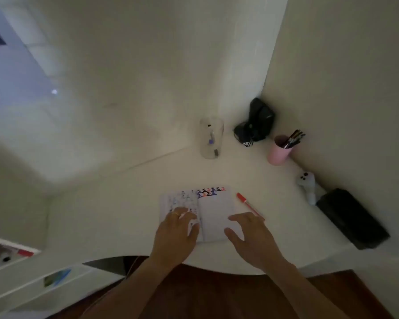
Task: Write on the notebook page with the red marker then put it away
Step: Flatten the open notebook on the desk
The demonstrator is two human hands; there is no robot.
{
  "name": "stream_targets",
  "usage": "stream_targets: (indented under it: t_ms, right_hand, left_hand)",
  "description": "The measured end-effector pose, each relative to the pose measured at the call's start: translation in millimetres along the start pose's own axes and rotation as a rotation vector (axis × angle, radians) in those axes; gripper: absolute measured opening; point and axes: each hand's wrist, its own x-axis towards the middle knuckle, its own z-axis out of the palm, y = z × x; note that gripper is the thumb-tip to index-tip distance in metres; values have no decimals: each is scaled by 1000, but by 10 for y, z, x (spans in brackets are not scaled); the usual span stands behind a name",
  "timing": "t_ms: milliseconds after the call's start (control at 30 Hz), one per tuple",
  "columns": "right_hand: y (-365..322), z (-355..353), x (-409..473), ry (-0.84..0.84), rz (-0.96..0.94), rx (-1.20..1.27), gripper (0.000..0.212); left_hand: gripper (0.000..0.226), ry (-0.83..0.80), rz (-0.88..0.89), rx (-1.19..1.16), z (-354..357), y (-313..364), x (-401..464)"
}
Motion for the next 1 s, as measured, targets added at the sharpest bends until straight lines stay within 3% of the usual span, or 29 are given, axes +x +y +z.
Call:
stream_targets:
  t_ms: [300, 600, 700, 1000]
  right_hand:
    - [648, 1104, 751, 246, -124, -63, 48]
    - [895, 1599, 718, 494, -194, -145, 42]
    - [882, 1626, 655, 524, -201, -177, 33]
    - [740, 1595, 231, 461, -135, -109, 39]
  left_hand:
    - [38, 211, 164, 41, 1212, -539, 437]
    - [53, 347, 226, 168, 1649, -784, 397]
    - [58, 334, 228, 200, 1647, -771, 300]
    - [72, 172, 157, 258, 1616, -742, -108]
